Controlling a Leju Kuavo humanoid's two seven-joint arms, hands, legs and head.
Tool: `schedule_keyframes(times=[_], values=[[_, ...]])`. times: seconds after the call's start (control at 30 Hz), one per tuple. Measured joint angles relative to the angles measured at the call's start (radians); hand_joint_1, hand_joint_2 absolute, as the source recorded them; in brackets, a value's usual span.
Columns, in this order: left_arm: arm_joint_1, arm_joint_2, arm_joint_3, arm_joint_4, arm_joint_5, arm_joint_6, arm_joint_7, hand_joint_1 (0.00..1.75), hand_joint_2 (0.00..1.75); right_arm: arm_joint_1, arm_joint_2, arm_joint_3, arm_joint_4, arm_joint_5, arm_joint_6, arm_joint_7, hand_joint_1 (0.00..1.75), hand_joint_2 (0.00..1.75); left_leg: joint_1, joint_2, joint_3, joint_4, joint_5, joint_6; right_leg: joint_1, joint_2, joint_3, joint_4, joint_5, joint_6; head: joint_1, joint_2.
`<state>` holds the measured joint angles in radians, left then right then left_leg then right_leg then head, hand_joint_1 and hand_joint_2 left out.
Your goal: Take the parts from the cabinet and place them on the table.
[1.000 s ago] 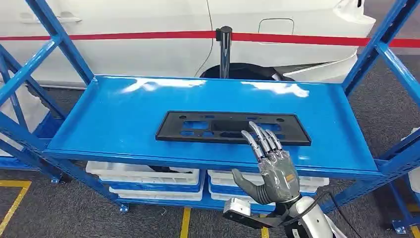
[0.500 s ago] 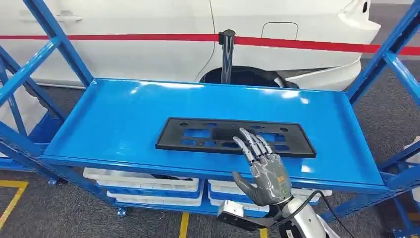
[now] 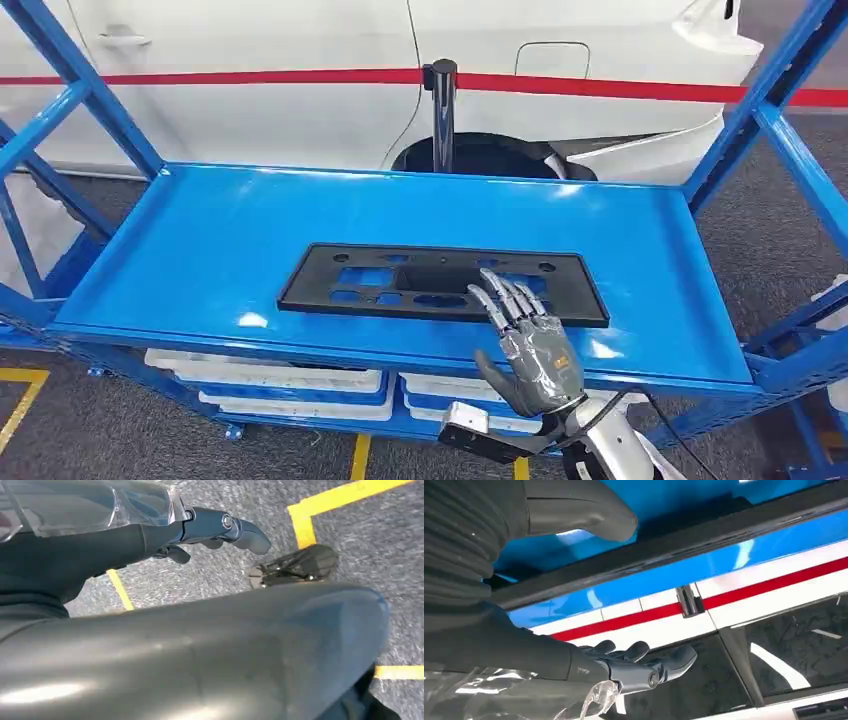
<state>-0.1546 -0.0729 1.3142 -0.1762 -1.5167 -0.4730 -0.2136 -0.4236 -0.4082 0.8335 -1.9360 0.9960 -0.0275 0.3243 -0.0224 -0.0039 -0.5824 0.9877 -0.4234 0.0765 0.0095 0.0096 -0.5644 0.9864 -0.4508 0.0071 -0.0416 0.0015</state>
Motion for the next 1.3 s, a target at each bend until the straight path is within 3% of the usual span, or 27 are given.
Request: schedule_keyframes(times=[0.03, 0.13, 0.17, 0.2, 0.3, 0.33, 0.37, 0.4, 0.47, 0.5, 0.57, 0.63, 0.67, 0.7, 0.8, 0.83, 0.87, 0.9, 0.93, 0.97, 1.0, 1.03, 1.13, 1.2, 1.23, 1.27, 1.3], values=[[-0.001, -0.002, 0.0, 0.0, 0.0, 0.0, 0.0, 0.0, 0.0, -0.002, 0.0, 0.0, 0.002, -0.001, 0.003, 0.0, 0.0, 1.75, -0.002, 0.005, 0.002, -0.014, 0.008, -0.007, -0.002, 0.001, -0.002, 0.0, -0.001, 0.003, 0.0, 0.0], [0.0, -0.002, 0.0, 0.0, 0.0, 0.0, 0.0, 0.0, 0.0, -0.003, -0.001, 0.001, 0.009, -0.003, 0.011, 0.002, 0.0, 1.75, -0.008, 0.004, 0.005, -0.022, 0.01, -0.005, -0.006, -0.001, 0.0, -0.005, -0.001, 0.015, 0.0, 0.0], [-0.001, -0.004, 0.0, 0.0, 0.0, 0.0, 0.0, 0.0, 0.0, -0.004, -0.002, 0.0, 0.011, -0.003, 0.015, 0.004, 0.0, 1.75, 0.005, 0.007, 0.023, -0.04, 0.02, -0.005, -0.005, -0.003, 0.0, 0.004, -0.009, 0.021, -0.001, 0.0], [-0.003, -0.004, 0.0, 0.0, 0.0, 0.0, 0.0, 0.0, 0.0, -0.008, -0.003, 0.0, 0.015, -0.003, 0.019, 0.007, 0.0, 1.75, 0.005, 0.007, 0.029, -0.046, 0.022, -0.002, -0.003, -0.004, -0.008, 0.033, -0.031, 0.026, 0.003, 0.0], [-0.004, -0.005, 0.0, 0.0, -0.001, 0.0, 0.0, 0.0, 0.0, -0.009, -0.01, 0.002, 0.027, -0.003, 0.038, 0.015, 0.0, 1.75, 0.007, 0.007, 0.031, -0.046, 0.022, 0.0, -0.012, -0.004, -0.122, 0.259, -0.136, 0.041, 0.005, 0.0], [-0.004, -0.007, 0.0, 0.0, -0.001, 0.0, 0.0, 0.0, 0.0, -0.01, -0.011, 0.004, 0.034, -0.003, 0.042, 0.018, 0.0, 1.75, 0.007, 0.006, 0.029, -0.046, 0.022, 0.0, -0.016, -0.004, -0.152, 0.312, -0.145, 0.045, 0.005, 0.0], [-0.002, -0.008, 0.0, 0.0, -0.001, 0.0, 0.0, 0.0, 0.0, -0.01, -0.012, 0.005, 0.04, -0.003, 0.046, 0.018, 0.0, 1.75, 0.008, 0.005, 0.031, -0.046, 0.021, -0.001, -0.02, -0.004, -0.154, 0.309, -0.128, 0.048, 0.005, 0.0], [-0.002, -0.009, 0.0, 0.0, -0.002, 0.0, 0.0, 0.0, 0.0, -0.01, -0.016, 0.006, 0.045, -0.003, 0.051, 0.02, 0.0, 1.75, 0.011, 0.004, 0.032, -0.045, 0.019, -0.004, -0.023, -0.005, -0.132, 0.254, -0.089, 0.052, 0.005, 0.0], [-0.003, -0.01, 0.0, 0.0, -0.002, 0.0, 0.0, 0.0, 0.0, -0.014, -0.021, 0.006, 0.055, -0.003, 0.059, 0.024, 0.0, 1.75, 0.017, 0.002, 0.038, -0.042, 0.013, -0.013, -0.03, -0.008, -0.04, 0.063, 0.007, 0.06, 0.005, 0.0], [-0.003, -0.009, 0.0, 0.0, -0.002, 0.0, 0.0, 0.0, 0.0, -0.014, -0.025, 0.006, 0.061, -0.004, 0.062, 0.026, 0.0, 1.75, 0.013, 0.002, 0.038, -0.04, 0.009, -0.02, -0.034, -0.012, -0.007, -0.009, 0.017, 0.064, 0.005, 0.0], [-0.006, -0.009, 0.0, 0.0, -0.002, 0.0, 0.0, 0.0, 0.0, -0.02, -0.026, 0.006, 0.07, -0.004, 0.066, 0.029, 0.0, 1.75, 0.009, 0.002, 0.035, -0.036, 0.006, -0.029, -0.029, -0.001, -0.007, -0.014, 0.017, 0.041, 0.004, 0.0], [-0.007, -0.009, 0.0, 0.0, -0.002, 0.0, 0.0, 0.0, 0.0, -0.021, -0.029, 0.006, 0.079, -0.002, 0.074, 0.036, 0.0, 1.75, 0.012, 0.002, 0.037, -0.041, 0.008, -0.038, -0.022, 0.0, -0.007, -0.014, 0.016, 0.029, 0.004, 0.0], [-0.007, -0.009, 0.0, 0.0, -0.002, 0.0, 0.0, 0.0, 0.0, -0.026, -0.029, 0.006, 0.082, -0.001, 0.079, 0.04, 0.0, 1.75, 0.014, 0.002, 0.035, -0.035, 0.003, -0.042, -0.031, -0.002, -0.005, -0.02, 0.022, 0.02, 0.004, 0.0], [-0.007, -0.01, 0.001, 0.001, -0.002, 0.0, 0.0, 0.0, 0.0, -0.03, -0.031, 0.006, 0.087, 0.001, 0.084, 0.043, 0.0, 1.75, 0.016, 0.002, 0.022, -0.011, -0.017, -0.049, -0.03, -0.003, -0.004, -0.02, 0.021, 0.017, 0.004, 0.0], [-0.008, -0.011, 0.008, 0.003, -0.003, 0.0, 0.0, 0.0, 0.0, -0.038, -0.04, 0.006, 0.109, 0.013, 0.103, 0.058, 0.0, 1.75, 0.023, 0.003, -0.087, 0.227, -0.127, -0.065, -0.03, -0.002, -0.005, -0.019, 0.02, 0.008, -0.001, 0.0], [-0.007, -0.011, 0.011, 0.003, -0.003, 0.0, 0.0, 0.0, 0.0, -0.038, -0.043, 0.006, 0.113, 0.016, 0.104, 0.059, 0.0, 1.75, 0.024, 0.003, -0.118, 0.288, -0.142, -0.067, -0.03, -0.002, -0.004, -0.019, 0.019, 0.007, -0.001, 0.0], [-0.006, -0.011, 0.012, 0.003, -0.003, 0.0, 0.0, 0.0, 0.0, -0.04, -0.045, 0.006, 0.118, 0.022, 0.105, 0.061, 0.0, 1.75, 0.024, 0.003, -0.126, 0.299, -0.135, -0.066, -0.03, -0.002, -0.003, -0.019, 0.019, 0.007, -0.001, 0.0], [-0.005, -0.011, 0.013, 0.003, -0.003, 0.0, 0.0, 0.0, 0.0, -0.044, -0.05, 0.006, 0.124, 0.032, 0.107, 0.067, 0.0, 1.75, 0.024, 0.003, -0.112, 0.264, -0.108, -0.064, -0.03, 0.0, -0.002, -0.019, 0.019, 0.008, -0.001, 0.0], [-0.006, -0.011, 0.014, 0.003, -0.003, 0.0, 0.0, 0.0, 0.0, -0.047, -0.053, 0.006, 0.129, 0.047, 0.106, 0.077, 0.0, 1.75, 0.024, 0.002, -0.076, 0.186, -0.066, -0.061, -0.029, 0.002, 0.0, -0.019, 0.018, 0.008, -0.001, 0.0], [-0.008, -0.011, 0.015, 0.003, -0.003, 0.0, -0.001, 0.0, 0.0, -0.048, -0.06, 0.003, 0.137, 0.064, 0.099, 0.089, 0.0, 1.75, 0.023, 0.002, -0.024, 0.077, -0.018, -0.053, -0.029, 0.003, 0.002, -0.019, 0.018, 0.009, -0.001, 0.0], [-0.011, -0.011, 0.015, 0.003, -0.003, 0.0, -0.002, 0.0, 0.0, -0.049, -0.065, -0.003, 0.144, 0.077, 0.091, 0.099, 0.0, 1.75, 0.022, 0.001, 0.019, -0.008, 0.011, -0.045, -0.029, 0.003, 0.004, -0.019, 0.017, 0.011, -0.001, 0.0], [-0.015, -0.011, 0.015, 0.003, -0.003, 0.0, -0.003, 0.0, 0.0, -0.05, -0.072, -0.011, 0.154, 0.088, 0.081, 0.106, 0.0, 1.75, 0.014, 0.002, 0.029, -0.036, 0.004, -0.044, -0.021, 0.003, 0.003, -0.018, 0.013, 0.017, -0.001, 0.0], [-0.013, -0.011, 0.016, 0.003, -0.003, 0.0, -0.006, 0.0, 0.0, -0.051, -0.095, -0.04, 0.18, 0.131, 0.049, 0.127, 0.0, 1.75, 0.01, 0.001, 0.027, -0.034, 0.006, -0.037, -0.027, 0.002, 0.006, -0.025, 0.016, 0.032, -0.002, 0.0], [-0.014, -0.013, 0.016, 0.003, -0.003, 0.0, -0.006, 0.0, 0.0, -0.046, -0.106, -0.059, 0.191, 0.164, 0.034, 0.145, 0.0, 1.75, 0.019, 0.003, 0.04, -0.05, 0.018, -0.023, -0.029, 0.0, 0.004, -0.008, 0.002, 0.044, -0.002, 0.0], [-0.015, -0.013, 0.016, 0.003, -0.003, 0.006, -0.006, 0.0, 0.0, -0.045, -0.108, -0.066, 0.195, 0.17, 0.031, 0.147, 0.44, 1.75, 0.019, 0.004, 0.041, -0.051, 0.02, -0.018, -0.028, -0.001, -0.019, 0.04, -0.033, 0.045, -0.001, 0.0], [-0.015, -0.013, 0.016, 0.003, -0.004, 0.014, -0.006, 0.0, 0.0, -0.045, -0.114, -0.074, 0.199, 0.183, 0.029, 0.15, 1.54, 1.75, 0.018, 0.005, 0.041, -0.051, 0.019, -0.014, -0.028, -0.001, -0.054, 0.117, -0.075, 0.048, -0.001, 0.0], [-0.014, -0.016, 0.016, 0.003, -0.004, 0.019, -0.006, 0.0, 0.0, -0.042, -0.118, -0.079, 0.204, 0.2, 0.028, 0.156, 1.75, 1.75, 0.017, 0.005, 0.041, -0.051, 0.019, -0.014, -0.028, -0.001, -0.095, 0.203, -0.112, 0.051, -0.001, 0.0]])
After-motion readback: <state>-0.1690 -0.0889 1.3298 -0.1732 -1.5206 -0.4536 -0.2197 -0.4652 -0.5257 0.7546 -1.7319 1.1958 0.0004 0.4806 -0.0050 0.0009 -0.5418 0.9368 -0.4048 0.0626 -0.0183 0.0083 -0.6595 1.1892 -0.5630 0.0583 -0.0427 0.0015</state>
